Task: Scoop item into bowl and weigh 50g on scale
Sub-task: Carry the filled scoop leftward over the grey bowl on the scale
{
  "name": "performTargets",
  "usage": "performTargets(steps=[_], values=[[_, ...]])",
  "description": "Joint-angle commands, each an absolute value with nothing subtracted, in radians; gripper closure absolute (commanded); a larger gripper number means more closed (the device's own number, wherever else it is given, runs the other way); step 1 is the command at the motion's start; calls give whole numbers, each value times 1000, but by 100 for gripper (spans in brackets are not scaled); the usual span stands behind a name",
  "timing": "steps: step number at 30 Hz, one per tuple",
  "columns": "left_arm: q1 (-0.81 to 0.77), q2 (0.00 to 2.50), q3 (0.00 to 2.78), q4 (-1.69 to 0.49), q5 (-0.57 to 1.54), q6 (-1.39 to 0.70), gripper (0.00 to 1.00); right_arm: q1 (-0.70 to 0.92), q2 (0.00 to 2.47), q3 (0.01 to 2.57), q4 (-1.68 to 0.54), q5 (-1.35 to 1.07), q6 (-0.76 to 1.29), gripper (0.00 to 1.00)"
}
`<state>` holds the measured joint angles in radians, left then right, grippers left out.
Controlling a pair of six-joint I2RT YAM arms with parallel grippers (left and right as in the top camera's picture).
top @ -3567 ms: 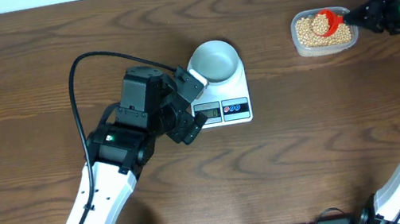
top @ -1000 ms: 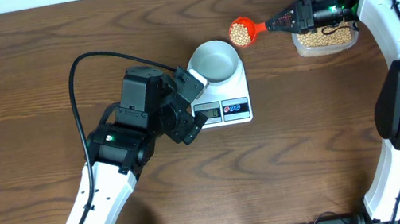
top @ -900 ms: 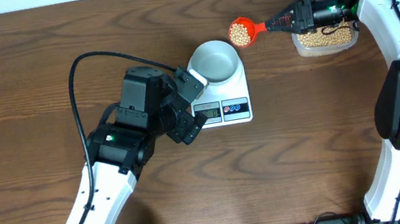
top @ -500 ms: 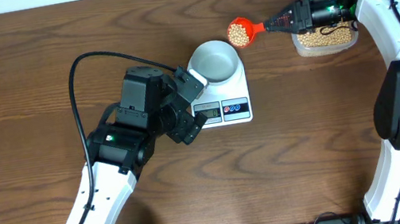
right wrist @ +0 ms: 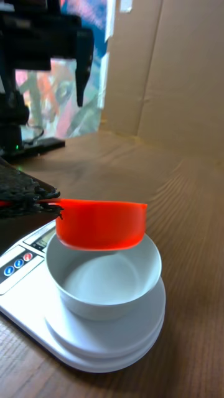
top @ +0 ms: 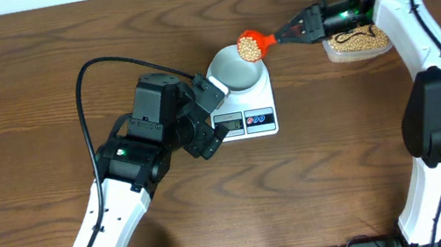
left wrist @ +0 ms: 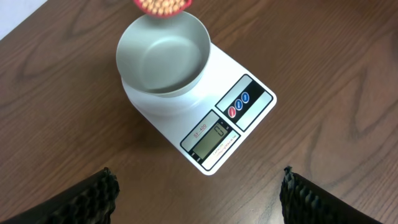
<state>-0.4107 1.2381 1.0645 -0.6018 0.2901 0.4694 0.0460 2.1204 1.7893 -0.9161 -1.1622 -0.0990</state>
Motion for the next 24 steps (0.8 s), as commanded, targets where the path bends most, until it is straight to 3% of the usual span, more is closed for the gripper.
performTargets(steps=[1,24], values=[[-409,1234,1066,-602,303,478,14,79,2128,1784,-895,-1114,-113,99],[-409,1235,1066,-602,303,478,14,201,2128,1784,-818,-809,-189,99]])
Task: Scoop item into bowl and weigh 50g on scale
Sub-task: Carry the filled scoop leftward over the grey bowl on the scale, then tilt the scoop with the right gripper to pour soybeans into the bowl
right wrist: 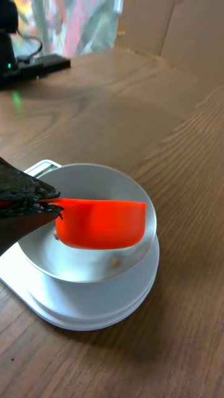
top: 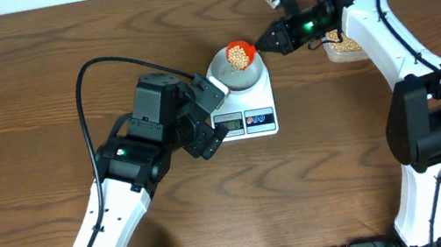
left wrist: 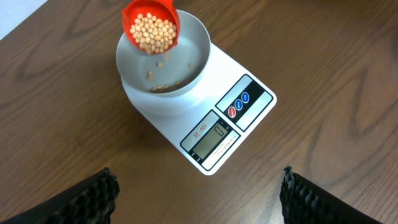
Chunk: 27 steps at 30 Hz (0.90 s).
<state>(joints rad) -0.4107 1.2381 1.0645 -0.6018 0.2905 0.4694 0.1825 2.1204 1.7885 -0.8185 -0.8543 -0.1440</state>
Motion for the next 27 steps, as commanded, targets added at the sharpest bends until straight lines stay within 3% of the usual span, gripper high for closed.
performTargets(steps=[1,27], values=[[-409,1234,1066,-602,303,478,14,203,2128,1784,-818,-805,-198,99],[-409,1234,1066,-602,303,478,14,217,2128,1784,-781,-736,-331,99]])
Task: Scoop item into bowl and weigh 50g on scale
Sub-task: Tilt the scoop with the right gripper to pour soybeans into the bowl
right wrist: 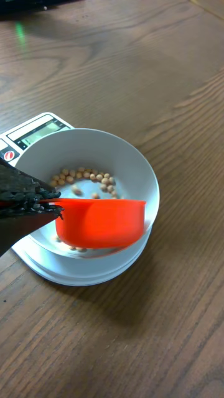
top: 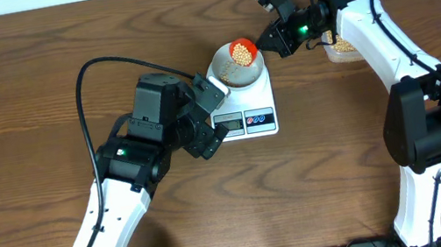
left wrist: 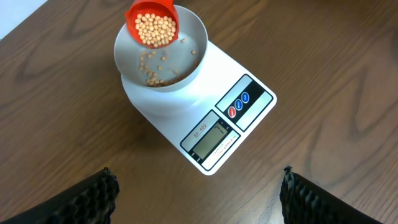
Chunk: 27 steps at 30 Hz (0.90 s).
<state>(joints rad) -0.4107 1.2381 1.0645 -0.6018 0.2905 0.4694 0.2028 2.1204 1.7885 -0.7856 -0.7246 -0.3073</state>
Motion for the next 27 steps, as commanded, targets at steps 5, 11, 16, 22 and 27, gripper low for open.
performTargets(steps=[5,11,16,22,27], values=[[-409,1234,1066,-602,303,478,14,239,2128,1784,-781,-736,-331,99],[-409,1234,1066,-602,303,478,14,273,2128,1784,-790,-734,-372,99],[-409,1234,1066,-602,303,478,14,282,2128,1784,-805,-691,-384,99],[-409,1234,1066,-602,303,478,14,282,2128,1784,-827,-679,-460,99],[-409,1234,1066,-602,303,478,14,283,2127,1784,-831,-680,-513,99]])
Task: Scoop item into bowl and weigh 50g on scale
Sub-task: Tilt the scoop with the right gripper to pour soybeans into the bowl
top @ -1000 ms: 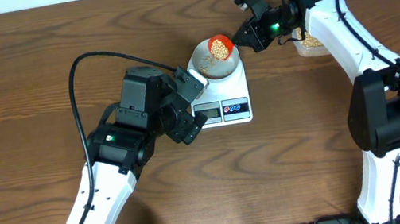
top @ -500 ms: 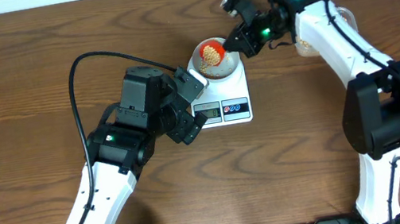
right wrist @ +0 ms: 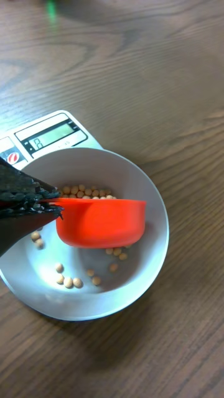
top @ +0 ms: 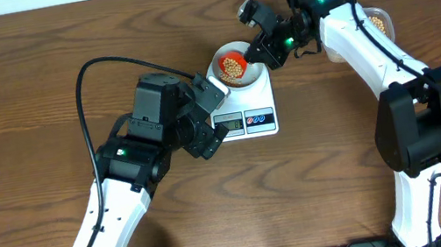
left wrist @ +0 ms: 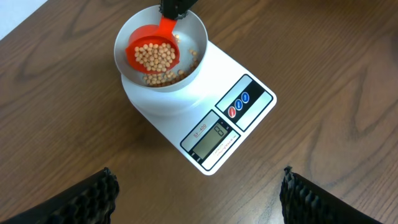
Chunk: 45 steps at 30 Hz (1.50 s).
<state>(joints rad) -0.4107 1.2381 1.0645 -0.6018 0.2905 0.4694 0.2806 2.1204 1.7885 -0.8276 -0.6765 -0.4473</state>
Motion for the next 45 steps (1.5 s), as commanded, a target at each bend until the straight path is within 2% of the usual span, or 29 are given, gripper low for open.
performTargets(steps=[1,10,18,45], values=[[-409,1234,1066,-602,303,478,14,283,2127,1784,-831,-679,-527,99],[-409,1234,1066,-602,303,478,14,286,2119,1784,-846,-675,-657,99],[-409,1234,1066,-602,303,478,14,291,2104,1784,-844,-556,-696,99],[-409,1234,1066,-602,303,478,14,315,2007,1784,-831,-525,-698,99]])
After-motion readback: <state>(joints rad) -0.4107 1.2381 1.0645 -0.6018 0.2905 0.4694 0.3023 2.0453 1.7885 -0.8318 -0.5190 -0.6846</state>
